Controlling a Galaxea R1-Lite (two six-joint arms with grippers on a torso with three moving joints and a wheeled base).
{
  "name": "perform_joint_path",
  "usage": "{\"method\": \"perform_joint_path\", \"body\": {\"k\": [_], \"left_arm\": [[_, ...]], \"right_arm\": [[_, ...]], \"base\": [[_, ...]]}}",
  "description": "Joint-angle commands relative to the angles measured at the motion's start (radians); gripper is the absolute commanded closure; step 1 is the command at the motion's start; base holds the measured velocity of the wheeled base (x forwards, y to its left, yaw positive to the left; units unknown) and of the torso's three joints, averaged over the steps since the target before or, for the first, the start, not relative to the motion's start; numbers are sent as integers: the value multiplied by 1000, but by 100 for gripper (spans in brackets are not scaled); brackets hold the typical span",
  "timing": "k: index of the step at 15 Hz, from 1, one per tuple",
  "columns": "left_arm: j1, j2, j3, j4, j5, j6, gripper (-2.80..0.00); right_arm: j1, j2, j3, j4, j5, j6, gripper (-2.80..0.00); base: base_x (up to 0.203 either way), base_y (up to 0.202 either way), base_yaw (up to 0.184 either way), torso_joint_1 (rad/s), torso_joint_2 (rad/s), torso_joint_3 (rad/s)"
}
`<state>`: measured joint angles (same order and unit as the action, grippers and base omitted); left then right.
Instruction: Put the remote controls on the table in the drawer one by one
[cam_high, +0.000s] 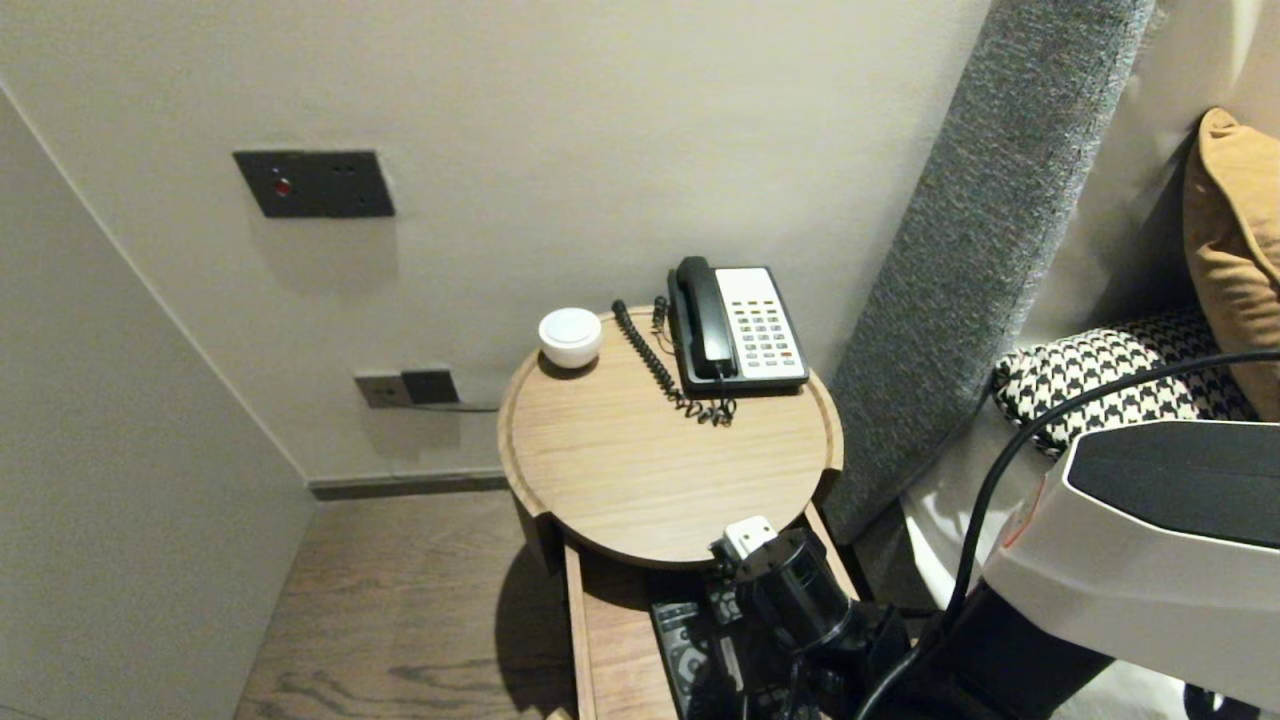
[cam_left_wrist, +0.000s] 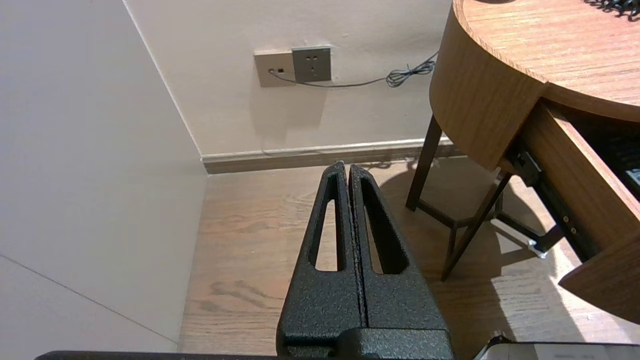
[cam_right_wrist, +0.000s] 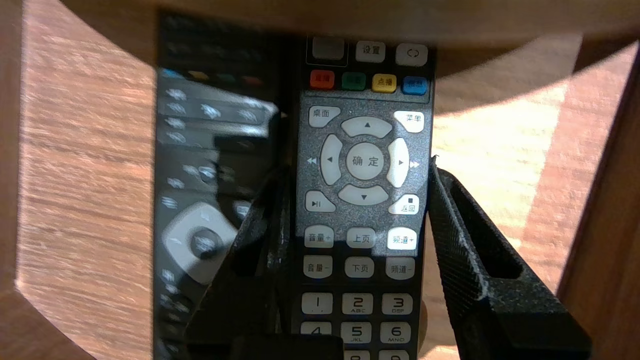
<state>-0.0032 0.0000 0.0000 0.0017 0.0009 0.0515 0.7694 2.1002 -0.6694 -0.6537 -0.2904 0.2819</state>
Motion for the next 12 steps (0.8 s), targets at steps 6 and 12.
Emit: {"method": "perform_joint_path", "body": {"k": [6,12], "left_arm": [[0,0,0,0,1,1,0],[0,0,0,0,1,1,0]], "right_arm": [[-12,-17,40,-10,-13,3,0],[-12,-6,48,-10,-12,5,0]], "base": [[0,0,0,0,0,0],[0,0,0,0,0,0]]}}
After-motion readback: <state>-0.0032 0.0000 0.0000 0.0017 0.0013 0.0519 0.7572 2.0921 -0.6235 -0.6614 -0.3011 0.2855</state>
